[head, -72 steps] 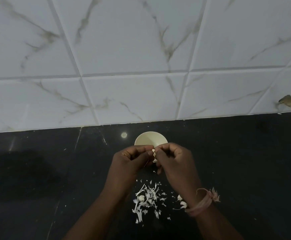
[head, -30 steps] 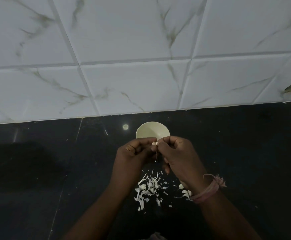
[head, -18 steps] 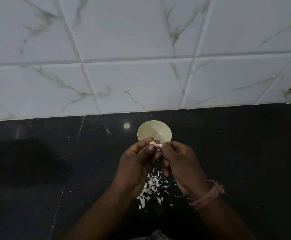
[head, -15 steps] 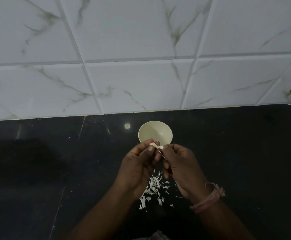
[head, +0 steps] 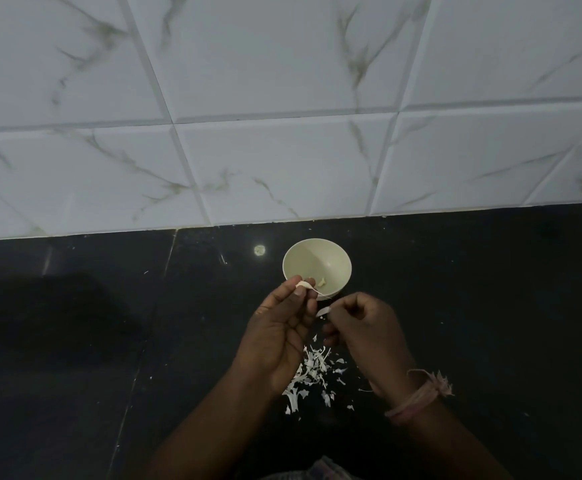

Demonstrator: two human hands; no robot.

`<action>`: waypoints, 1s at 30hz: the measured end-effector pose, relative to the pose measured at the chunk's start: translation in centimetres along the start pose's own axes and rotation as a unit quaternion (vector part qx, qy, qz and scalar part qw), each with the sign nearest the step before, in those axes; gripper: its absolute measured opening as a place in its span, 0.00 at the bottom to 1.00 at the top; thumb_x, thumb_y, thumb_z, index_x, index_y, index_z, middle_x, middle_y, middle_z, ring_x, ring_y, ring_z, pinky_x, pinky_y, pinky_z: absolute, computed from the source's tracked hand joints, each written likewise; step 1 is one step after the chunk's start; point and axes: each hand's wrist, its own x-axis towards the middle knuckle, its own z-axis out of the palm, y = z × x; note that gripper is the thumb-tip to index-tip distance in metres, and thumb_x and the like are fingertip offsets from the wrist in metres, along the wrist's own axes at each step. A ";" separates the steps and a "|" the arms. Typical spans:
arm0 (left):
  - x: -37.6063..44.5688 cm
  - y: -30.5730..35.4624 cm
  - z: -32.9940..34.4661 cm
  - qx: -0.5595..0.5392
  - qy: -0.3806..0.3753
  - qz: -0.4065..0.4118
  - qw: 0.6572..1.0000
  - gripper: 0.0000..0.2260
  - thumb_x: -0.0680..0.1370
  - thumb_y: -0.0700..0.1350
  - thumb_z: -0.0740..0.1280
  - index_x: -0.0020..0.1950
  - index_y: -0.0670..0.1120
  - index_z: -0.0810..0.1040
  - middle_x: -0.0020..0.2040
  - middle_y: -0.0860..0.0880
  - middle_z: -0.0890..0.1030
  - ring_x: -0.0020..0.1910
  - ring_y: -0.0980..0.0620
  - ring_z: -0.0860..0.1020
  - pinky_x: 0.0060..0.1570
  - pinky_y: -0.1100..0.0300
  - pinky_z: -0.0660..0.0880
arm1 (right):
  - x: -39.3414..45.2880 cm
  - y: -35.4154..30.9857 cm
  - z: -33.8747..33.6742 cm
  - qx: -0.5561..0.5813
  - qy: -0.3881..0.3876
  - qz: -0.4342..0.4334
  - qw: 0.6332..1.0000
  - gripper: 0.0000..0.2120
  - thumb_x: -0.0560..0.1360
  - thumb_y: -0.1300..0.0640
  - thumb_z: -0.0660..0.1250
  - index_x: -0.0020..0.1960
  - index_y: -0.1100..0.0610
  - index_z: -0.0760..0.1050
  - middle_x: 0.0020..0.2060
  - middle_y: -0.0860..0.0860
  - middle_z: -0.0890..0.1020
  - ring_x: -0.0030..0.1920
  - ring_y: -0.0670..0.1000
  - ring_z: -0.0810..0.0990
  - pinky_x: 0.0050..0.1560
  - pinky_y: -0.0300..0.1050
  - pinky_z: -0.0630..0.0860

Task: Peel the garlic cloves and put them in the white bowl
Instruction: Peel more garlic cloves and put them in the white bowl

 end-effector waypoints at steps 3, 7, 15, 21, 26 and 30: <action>0.0 -0.3 -0.3 0.025 0.009 0.011 1.000 0.20 0.72 0.33 0.70 0.64 0.35 0.78 0.52 0.38 0.84 0.44 0.50 0.85 0.51 0.62 0.82 | -0.2 0.0 0.4 -0.022 0.020 -0.032 0.999 0.03 0.76 0.67 0.67 0.46 0.62 0.78 0.36 0.56 0.84 0.33 0.53 0.85 0.33 0.40 0.78; -0.3 -0.4 -0.1 0.064 0.005 0.036 0.997 0.12 0.75 0.30 0.67 0.58 0.35 0.78 0.48 0.38 0.84 0.44 0.48 0.85 0.52 0.60 0.82 | 0.0 -0.2 0.8 -0.059 0.058 -0.097 0.992 0.13 0.75 0.70 0.62 0.37 0.56 0.78 0.32 0.49 0.81 0.33 0.47 0.80 0.35 0.46 0.79; -1.9 0.7 2.4 0.116 -0.057 0.075 0.989 0.14 0.70 0.34 0.71 0.55 0.37 0.80 0.45 0.41 0.85 0.44 0.48 0.85 0.47 0.59 0.83 | -0.5 -2.2 1.0 0.007 0.073 -0.129 0.989 0.03 0.79 0.52 0.69 0.50 0.50 0.79 0.41 0.50 0.85 0.41 0.51 0.85 0.43 0.53 0.82; -2.9 1.3 3.1 0.131 -0.065 0.099 0.984 0.13 0.69 0.35 0.73 0.53 0.38 0.83 0.44 0.40 0.84 0.41 0.48 0.82 0.44 0.59 0.82 | -2.0 -4.8 0.2 0.040 0.049 -0.168 0.984 0.04 0.79 0.61 0.69 0.49 0.58 0.83 0.36 0.52 0.85 0.34 0.45 0.83 0.35 0.35 0.77; -4.1 2.4 4.2 0.155 -0.083 0.142 0.974 0.09 0.68 0.34 0.72 0.47 0.41 0.86 0.43 0.39 0.84 0.38 0.50 0.82 0.38 0.61 0.81 | -3.3 -6.4 -0.2 0.054 0.048 -0.206 0.976 0.05 0.78 0.65 0.69 0.49 0.57 0.83 0.37 0.50 0.86 0.33 0.46 0.84 0.34 0.34 0.77; -5.1 3.0 5.0 0.181 -0.100 0.163 0.965 0.10 0.69 0.35 0.71 0.46 0.44 0.88 0.43 0.40 0.86 0.39 0.50 0.83 0.40 0.61 0.81 | -4.0 -7.5 -0.1 0.080 0.073 -0.228 0.968 0.05 0.77 0.66 0.70 0.46 0.58 0.82 0.32 0.49 0.84 0.29 0.43 0.82 0.32 0.32 0.75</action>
